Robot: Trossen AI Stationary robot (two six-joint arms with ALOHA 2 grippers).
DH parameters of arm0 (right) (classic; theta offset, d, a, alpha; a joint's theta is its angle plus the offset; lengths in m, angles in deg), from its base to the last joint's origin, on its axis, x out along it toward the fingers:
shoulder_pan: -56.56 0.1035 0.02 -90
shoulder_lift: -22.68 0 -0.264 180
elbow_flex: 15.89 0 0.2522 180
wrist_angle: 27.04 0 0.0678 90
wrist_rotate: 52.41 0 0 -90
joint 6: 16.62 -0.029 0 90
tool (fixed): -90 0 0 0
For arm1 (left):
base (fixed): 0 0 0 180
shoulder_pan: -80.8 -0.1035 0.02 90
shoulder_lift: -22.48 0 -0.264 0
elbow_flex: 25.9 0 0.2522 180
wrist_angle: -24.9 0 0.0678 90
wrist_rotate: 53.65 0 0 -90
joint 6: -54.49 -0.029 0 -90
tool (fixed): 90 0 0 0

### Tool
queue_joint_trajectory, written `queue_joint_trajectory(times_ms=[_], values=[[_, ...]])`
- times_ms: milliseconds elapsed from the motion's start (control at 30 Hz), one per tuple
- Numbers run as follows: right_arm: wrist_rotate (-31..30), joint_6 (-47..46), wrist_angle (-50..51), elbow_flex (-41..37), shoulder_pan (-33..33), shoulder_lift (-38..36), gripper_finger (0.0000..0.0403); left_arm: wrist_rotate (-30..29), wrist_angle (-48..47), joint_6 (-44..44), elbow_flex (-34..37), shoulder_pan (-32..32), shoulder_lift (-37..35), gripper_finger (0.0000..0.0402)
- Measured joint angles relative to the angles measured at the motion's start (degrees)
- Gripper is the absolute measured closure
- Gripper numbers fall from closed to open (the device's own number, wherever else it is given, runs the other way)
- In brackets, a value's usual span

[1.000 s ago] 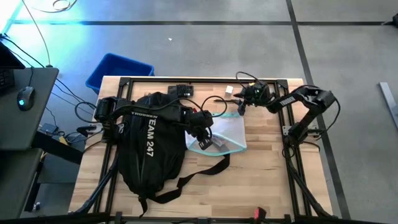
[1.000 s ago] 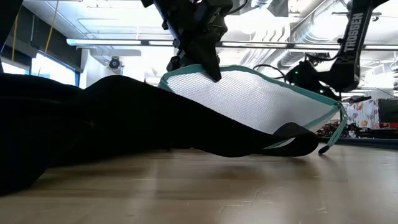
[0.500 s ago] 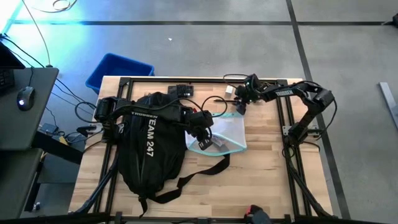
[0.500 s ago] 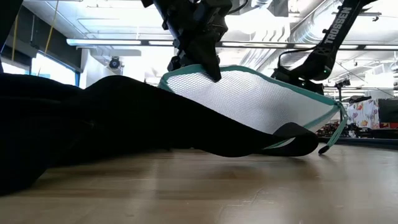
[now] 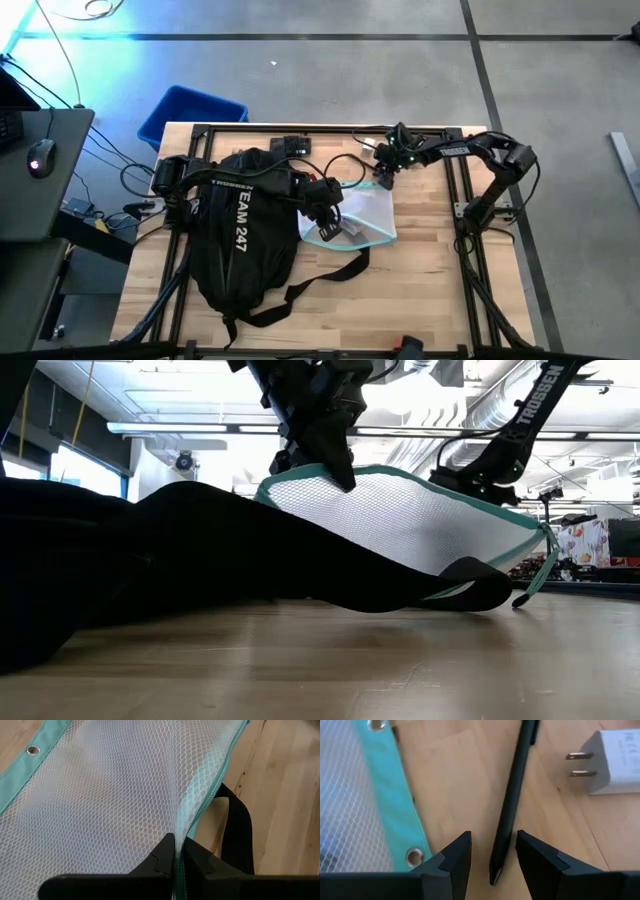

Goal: Unpack backpack
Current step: Put the black pen into the transparent zip bag

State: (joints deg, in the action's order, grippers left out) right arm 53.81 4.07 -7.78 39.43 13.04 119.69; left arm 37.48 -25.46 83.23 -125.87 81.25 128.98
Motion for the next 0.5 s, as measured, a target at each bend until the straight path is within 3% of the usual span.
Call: queue_joint_trajectory(times_ms=[167, 400, 500], values=[[-3.96, -4.27, 0.19, 0.13, 1.83, 0.93, 0.0276, -0.02, 0.15, -0.09, 0.00, -0.07, 0.00, 0.0402], [-8.27, -9.74, 0.81, 0.46, 4.35, 2.89, 0.0385, -0.04, 0.37, -0.07, 0.00, -0.07, 0.00, 0.0402], [-10.00, -12.77, 1.36, 0.30, 5.38, 1.57, 0.0391, -0.15, 0.38, -0.07, 0.00, -0.07, 0.00, 0.0402]])
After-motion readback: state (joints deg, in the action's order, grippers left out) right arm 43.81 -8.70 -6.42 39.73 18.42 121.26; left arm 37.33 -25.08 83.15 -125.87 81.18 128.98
